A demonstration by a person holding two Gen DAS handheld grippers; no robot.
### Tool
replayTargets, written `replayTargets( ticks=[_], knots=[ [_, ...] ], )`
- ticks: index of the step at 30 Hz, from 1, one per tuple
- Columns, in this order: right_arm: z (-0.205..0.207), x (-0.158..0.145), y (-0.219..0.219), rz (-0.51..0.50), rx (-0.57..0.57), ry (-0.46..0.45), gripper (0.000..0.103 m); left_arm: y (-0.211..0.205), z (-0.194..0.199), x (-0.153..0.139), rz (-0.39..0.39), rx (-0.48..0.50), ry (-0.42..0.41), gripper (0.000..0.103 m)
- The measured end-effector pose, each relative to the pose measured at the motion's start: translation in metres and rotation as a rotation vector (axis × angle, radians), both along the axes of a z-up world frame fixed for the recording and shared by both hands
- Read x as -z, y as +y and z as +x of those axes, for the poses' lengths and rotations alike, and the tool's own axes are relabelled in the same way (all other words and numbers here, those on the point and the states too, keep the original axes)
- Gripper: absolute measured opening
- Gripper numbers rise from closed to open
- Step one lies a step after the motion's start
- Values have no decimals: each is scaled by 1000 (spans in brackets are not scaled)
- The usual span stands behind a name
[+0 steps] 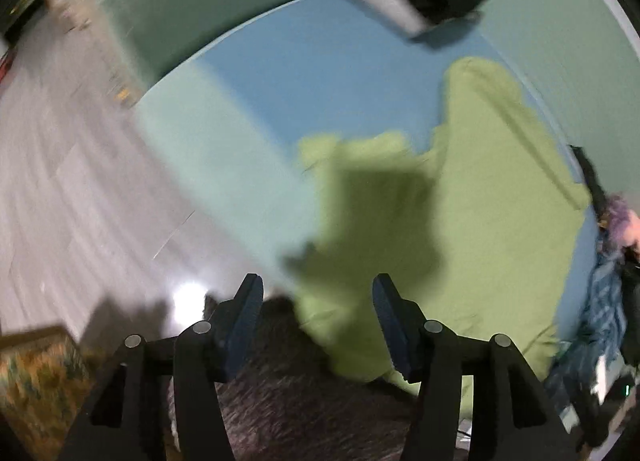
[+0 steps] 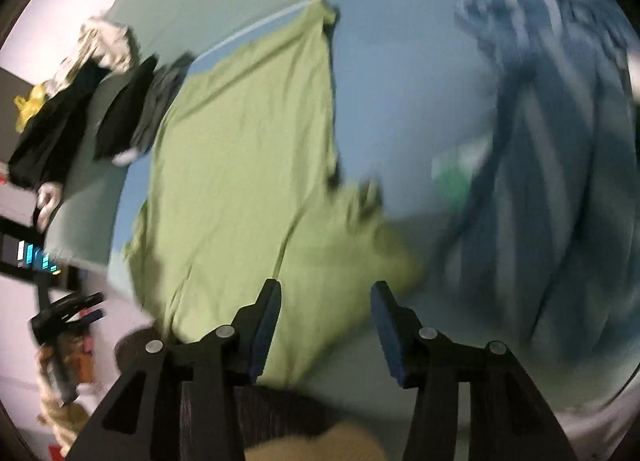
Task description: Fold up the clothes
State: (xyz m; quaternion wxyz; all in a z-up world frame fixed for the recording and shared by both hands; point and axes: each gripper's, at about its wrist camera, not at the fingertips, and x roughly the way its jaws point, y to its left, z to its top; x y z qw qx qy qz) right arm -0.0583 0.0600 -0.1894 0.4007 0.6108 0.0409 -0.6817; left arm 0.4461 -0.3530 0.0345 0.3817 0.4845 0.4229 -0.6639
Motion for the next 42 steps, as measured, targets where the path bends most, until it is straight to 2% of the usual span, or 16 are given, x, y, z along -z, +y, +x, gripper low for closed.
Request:
replayTargets(
  ticks=[2,4,8,10,12,16,19,26,27,28,29,30,32,34,36,42],
  knots=[
    [-23,-5,-25,-3,20,25,53,4,-82,-13,9,46,31,58],
    [-52,-8,-45,-23,44,35,54,2,-147,-5,0,88,35,58],
    [-105,-8,-90,-15,65,85,58,-20,-261,34,-21,142,47,58],
    [-130,-7,-116,-7,76,115,58,-36,-285,42,-47,170,109,58],
    [-155,-5,-140,-4,83,137,62,-51,-312,33,-124,211,132,58],
    [-180,7,-168,61,56,130,64,-78,-370,53,-243,319,-28,58],
    [-175,24,-176,118,-15,106,64,-90,-378,79,-219,372,-135,58],
    [-153,49,-184,161,-69,131,68,-89,-356,107,-91,332,-115,58],
    [-151,51,-187,161,-69,142,64,-84,-356,104,-121,332,-118,58],
    [-148,52,-189,164,-70,154,48,-79,-356,102,-150,332,-121,54],
    [-144,53,-191,175,-74,164,42,-74,-356,100,-165,335,-115,41],
    [-140,53,-192,185,-78,175,40,-69,-355,97,-175,333,-88,32],
    [-134,54,-189,173,-74,144,6,-62,-352,94,-157,313,-34,4],
    [-132,53,-176,116,-36,66,4,-59,-344,88,-102,280,32,4],
    [-132,35,-159,50,-2,70,4,-59,-327,70,-45,215,138,4],
    [-141,-54,-102,-186,92,121,4,-56,-271,-36,-66,160,383,4]
  ],
)
